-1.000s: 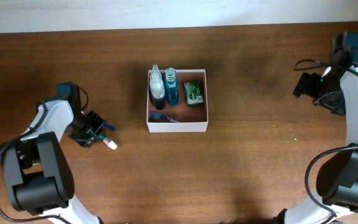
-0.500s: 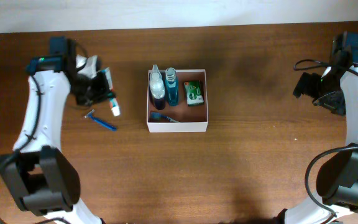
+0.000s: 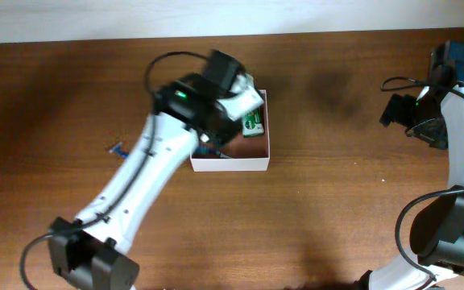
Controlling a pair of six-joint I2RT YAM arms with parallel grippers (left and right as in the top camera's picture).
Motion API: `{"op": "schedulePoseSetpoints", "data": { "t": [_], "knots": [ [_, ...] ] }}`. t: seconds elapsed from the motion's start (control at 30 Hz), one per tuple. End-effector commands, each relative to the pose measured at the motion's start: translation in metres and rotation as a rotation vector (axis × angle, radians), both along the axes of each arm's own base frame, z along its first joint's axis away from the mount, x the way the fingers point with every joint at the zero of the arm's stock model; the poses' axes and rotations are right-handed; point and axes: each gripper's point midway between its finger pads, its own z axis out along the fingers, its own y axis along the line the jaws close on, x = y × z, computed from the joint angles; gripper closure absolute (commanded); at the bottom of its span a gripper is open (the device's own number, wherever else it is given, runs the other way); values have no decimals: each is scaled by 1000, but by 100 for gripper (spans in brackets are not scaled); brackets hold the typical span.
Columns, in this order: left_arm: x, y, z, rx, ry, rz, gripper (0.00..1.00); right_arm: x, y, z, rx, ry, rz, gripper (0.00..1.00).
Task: Pack container
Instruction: 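Carry the toothpaste into the box and release it at the front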
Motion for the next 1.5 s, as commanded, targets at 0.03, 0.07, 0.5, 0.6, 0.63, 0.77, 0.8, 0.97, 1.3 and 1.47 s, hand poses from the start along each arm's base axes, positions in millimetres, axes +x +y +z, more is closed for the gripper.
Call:
{"op": "schedulePoseSetpoints", "data": {
  "t": [0.03, 0.07, 0.5, 0.6, 0.63, 0.77, 0.8, 0.97, 1.3, 1.47],
  "knots": [
    [10, 3, 14, 266, -164, -296, 95, -3, -4, -3, -10, 14, -16, 2],
    [14, 1, 15, 266, -179, -304, 97, -3, -4, -3, -10, 14, -16, 1],
    [33, 21, -24, 314, -87, -264, 99, -3, -4, -3, -10, 14, -16, 1],
    [27, 21, -31, 342, -54, -317, 99, -3, -4, -3, -10, 14, -16, 1],
    [26, 21, -34, 351, -43, -329, 99, -3, -4, -3, -10, 14, -16, 1],
    [22, 20, -40, 345, -17, -343, 87, -3, -4, -3, -10, 14, -16, 1],
    [21, 18, -40, 333, -13, -348, 71, -3, -4, -3, -10, 14, -16, 1],
    [13, 3, -43, 248, 16, -388, 52, -3, -4, -3, -10, 14, -16, 1],
    [9, -5, -31, 64, 46, -60, 50, -3, -4, -3, -10, 14, -16, 1],
    [10, 10, -11, -92, 71, 259, 46, -3, -4, -3, -10, 14, -16, 1]
  ]
}}
